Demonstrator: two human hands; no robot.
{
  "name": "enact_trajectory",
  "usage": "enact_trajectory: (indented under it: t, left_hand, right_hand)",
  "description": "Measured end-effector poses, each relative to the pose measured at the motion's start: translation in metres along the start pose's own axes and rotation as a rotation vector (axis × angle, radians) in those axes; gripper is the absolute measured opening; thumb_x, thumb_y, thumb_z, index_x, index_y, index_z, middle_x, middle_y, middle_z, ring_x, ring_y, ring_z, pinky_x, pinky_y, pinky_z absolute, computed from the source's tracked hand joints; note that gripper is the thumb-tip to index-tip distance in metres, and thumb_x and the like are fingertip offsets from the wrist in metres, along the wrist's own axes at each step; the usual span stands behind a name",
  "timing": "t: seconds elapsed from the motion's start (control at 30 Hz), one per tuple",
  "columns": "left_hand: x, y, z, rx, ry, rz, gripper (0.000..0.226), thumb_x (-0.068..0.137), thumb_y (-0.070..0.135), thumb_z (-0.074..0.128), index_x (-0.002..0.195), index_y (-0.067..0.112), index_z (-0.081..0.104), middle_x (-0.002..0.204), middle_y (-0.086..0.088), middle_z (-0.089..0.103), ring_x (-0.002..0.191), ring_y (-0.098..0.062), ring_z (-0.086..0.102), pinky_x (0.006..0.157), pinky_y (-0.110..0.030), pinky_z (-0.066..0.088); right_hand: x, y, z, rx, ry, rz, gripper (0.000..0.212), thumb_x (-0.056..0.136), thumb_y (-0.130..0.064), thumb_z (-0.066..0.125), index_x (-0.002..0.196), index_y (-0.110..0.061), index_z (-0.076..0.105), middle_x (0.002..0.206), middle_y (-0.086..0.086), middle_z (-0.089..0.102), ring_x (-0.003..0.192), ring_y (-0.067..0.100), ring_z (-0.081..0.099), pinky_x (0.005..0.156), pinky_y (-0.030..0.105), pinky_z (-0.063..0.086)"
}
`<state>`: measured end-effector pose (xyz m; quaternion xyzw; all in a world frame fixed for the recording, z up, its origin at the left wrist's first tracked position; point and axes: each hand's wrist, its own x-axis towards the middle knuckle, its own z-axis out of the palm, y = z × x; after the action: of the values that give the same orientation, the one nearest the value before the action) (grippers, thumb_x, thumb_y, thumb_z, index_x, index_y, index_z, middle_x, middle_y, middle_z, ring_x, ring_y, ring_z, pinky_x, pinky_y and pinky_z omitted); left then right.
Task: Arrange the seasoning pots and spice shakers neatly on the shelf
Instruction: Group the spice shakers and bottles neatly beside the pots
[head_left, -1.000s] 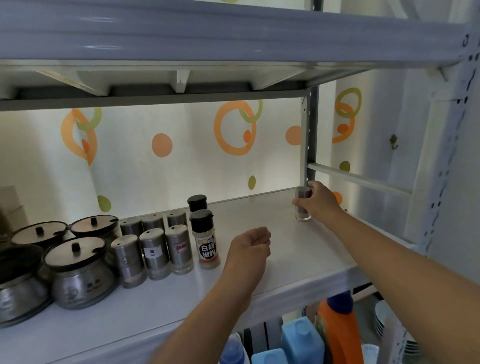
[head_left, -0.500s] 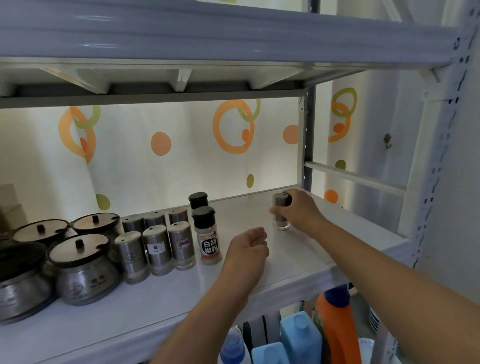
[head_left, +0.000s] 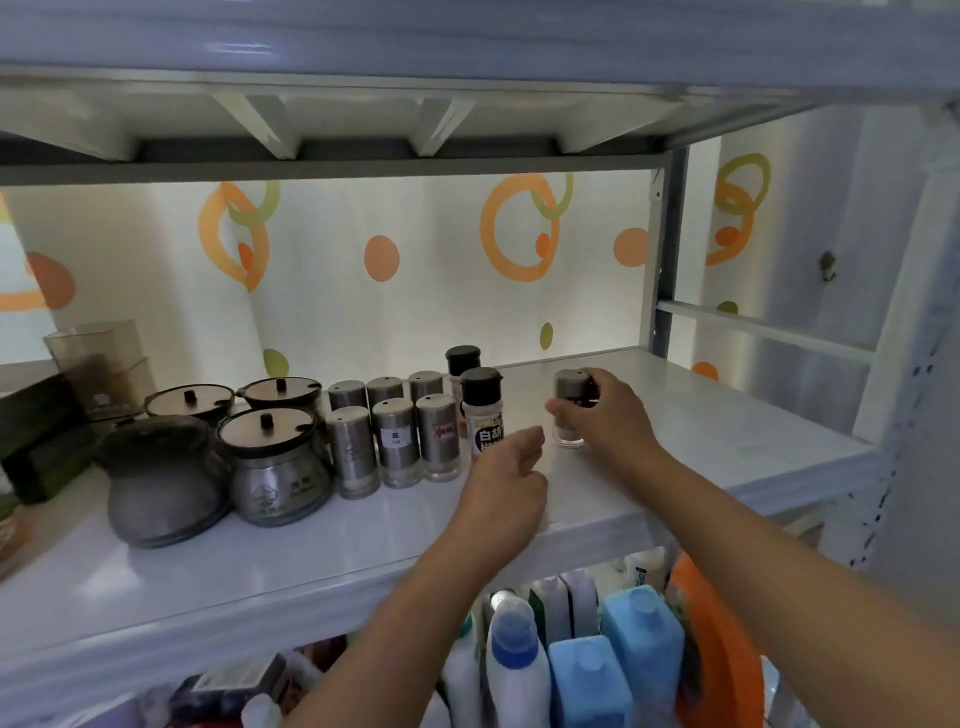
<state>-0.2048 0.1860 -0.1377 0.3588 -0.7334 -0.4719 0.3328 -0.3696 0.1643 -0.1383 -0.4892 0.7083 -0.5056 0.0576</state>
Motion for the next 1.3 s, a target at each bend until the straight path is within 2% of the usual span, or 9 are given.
enact_trajectory:
  t: [0.2, 0.3, 0.37, 0.5, 0.6, 0.73, 0.87, 1.07, 1.3]
  left_hand:
    - [0.001, -0.004, -0.006, -0.041, -0.018, 0.01, 0.06, 0.088, -0.011, 0.038, 0.145, 0.008, 0.041, 0.146, -0.004, 0.049, 0.133, -0.011, 0.046, 0.115, -0.03, 0.032]
    - [0.0, -0.007, -0.006, -0.074, -0.015, 0.024, 0.062, 0.088, -0.013, 0.038, 0.146, 0.007, 0.04, 0.147, -0.004, 0.048, 0.134, -0.011, 0.045, 0.116, -0.03, 0.032]
    - [0.0, -0.008, -0.005, -0.082, -0.011, 0.031, 0.062, 0.088, -0.013, 0.038, 0.146, 0.007, 0.039, 0.148, -0.004, 0.047, 0.135, -0.011, 0.044, 0.116, -0.029, 0.031]
    - [-0.004, -0.009, -0.007, -0.073, 0.011, 0.051, 0.059, 0.089, -0.012, 0.039, 0.145, 0.008, 0.042, 0.144, -0.004, 0.051, 0.132, -0.01, 0.048, 0.11, -0.022, 0.034]
    - [-0.007, -0.013, -0.016, -0.054, 0.016, 0.049, 0.052, 0.092, -0.009, 0.04, 0.14, 0.007, 0.048, 0.136, -0.003, 0.058, 0.124, -0.009, 0.055, 0.101, -0.016, 0.037]
    - [-0.01, -0.023, -0.039, -0.006, 0.053, 0.067, 0.039, 0.093, -0.002, 0.048, 0.128, 0.009, 0.062, 0.121, 0.0, 0.069, 0.112, -0.005, 0.062, 0.104, -0.018, 0.041]
    - [-0.009, -0.027, -0.054, -0.087, 0.002, 0.043, 0.041, 0.092, -0.009, 0.044, 0.126, 0.006, 0.062, 0.121, -0.001, 0.069, 0.113, -0.003, 0.063, 0.106, -0.02, 0.042]
    - [-0.005, -0.029, -0.053, -0.081, -0.053, 0.034, 0.051, 0.088, -0.014, 0.04, 0.129, 0.009, 0.059, 0.125, 0.0, 0.066, 0.115, 0.001, 0.059, 0.089, 0.0, 0.042]
    - [-0.005, -0.029, -0.057, -0.157, -0.024, 0.028, 0.05, 0.088, -0.013, 0.041, 0.131, 0.005, 0.057, 0.123, -0.002, 0.068, 0.115, -0.006, 0.063, 0.108, -0.026, 0.042]
  right_hand:
    - [-0.007, 0.001, -0.001, 0.245, -0.033, 0.046, 0.05, 0.083, -0.032, 0.075, 0.125, -0.016, 0.053, 0.111, -0.002, 0.06, 0.099, 0.017, 0.059, 0.081, 0.027, 0.046]
    - [-0.007, -0.001, -0.002, 0.306, 0.015, 0.056, 0.042, 0.09, -0.044, 0.063, 0.121, -0.016, 0.059, 0.11, 0.001, 0.064, 0.099, 0.019, 0.062, 0.077, 0.027, 0.047]
    - [-0.007, -0.001, -0.003, 0.316, 0.031, 0.077, 0.041, 0.092, -0.051, 0.055, 0.111, -0.015, 0.064, 0.102, 0.002, 0.066, 0.095, 0.022, 0.063, 0.075, 0.03, 0.05]
    - [-0.009, 0.0, -0.001, 0.297, -0.007, 0.05, 0.043, 0.091, -0.06, 0.049, 0.096, -0.021, 0.067, 0.093, 0.002, 0.069, 0.094, 0.025, 0.065, 0.09, 0.047, 0.054]
    - [-0.013, -0.001, -0.001, 0.29, -0.098, 0.006, 0.055, 0.08, -0.073, 0.05, 0.1, -0.025, 0.067, 0.098, -0.001, 0.071, 0.095, 0.021, 0.067, 0.092, 0.048, 0.054]
    - [-0.014, 0.0, 0.002, 0.193, -0.203, -0.068, 0.037, 0.082, -0.05, 0.069, 0.112, -0.028, 0.065, 0.101, -0.008, 0.07, 0.096, 0.015, 0.068, 0.09, 0.04, 0.056]
    - [-0.016, -0.004, 0.002, 0.137, -0.263, -0.089, 0.043, 0.082, -0.03, 0.076, 0.12, -0.029, 0.058, 0.096, -0.021, 0.064, 0.091, -0.001, 0.062, 0.076, 0.019, 0.047]
    - [-0.017, -0.004, 0.004, 0.094, -0.295, -0.112, 0.05, 0.078, -0.03, 0.079, 0.119, -0.033, 0.052, 0.102, -0.018, 0.062, 0.094, -0.002, 0.06, 0.075, 0.019, 0.044]
    - [-0.019, -0.007, 0.001, 0.139, -0.375, -0.145, 0.053, 0.085, -0.017, 0.072, 0.135, -0.022, 0.053, 0.108, -0.012, 0.066, 0.098, -0.004, 0.063, 0.084, 0.016, 0.048]
